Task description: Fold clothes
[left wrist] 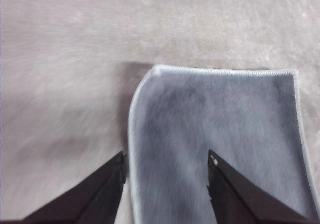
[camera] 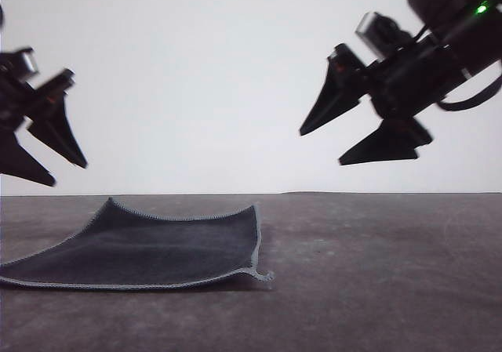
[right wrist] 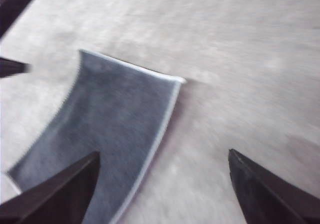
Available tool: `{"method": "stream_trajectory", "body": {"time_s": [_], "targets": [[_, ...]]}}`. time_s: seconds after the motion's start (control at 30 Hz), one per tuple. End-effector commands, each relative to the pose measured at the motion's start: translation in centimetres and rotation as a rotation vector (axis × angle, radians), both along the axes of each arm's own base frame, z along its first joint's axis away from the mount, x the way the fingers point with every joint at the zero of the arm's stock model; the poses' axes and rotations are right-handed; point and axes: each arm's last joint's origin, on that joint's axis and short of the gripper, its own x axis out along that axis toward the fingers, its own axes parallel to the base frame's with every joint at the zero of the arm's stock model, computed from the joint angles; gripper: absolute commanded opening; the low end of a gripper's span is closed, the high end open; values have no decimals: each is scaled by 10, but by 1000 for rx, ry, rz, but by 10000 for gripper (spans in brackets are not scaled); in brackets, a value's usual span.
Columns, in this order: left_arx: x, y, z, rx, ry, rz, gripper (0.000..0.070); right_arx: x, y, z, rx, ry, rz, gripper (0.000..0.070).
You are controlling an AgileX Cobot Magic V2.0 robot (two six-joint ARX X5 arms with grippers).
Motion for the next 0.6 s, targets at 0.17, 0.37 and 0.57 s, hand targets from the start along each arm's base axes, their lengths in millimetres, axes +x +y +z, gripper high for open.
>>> {"method": "stream_trajectory", "body": {"time_s": [0.17,0.37,0.57], "targets": [[46,0,-11,-4,26,-30,313,42,21,-12,42,51,37,515],[72,0,-24,-14,43,-43,312,75,39,-27,61,103,62,515],[83,-1,-43,-33,76,-64,311,91,57,-41,66,158,87,515]]}}
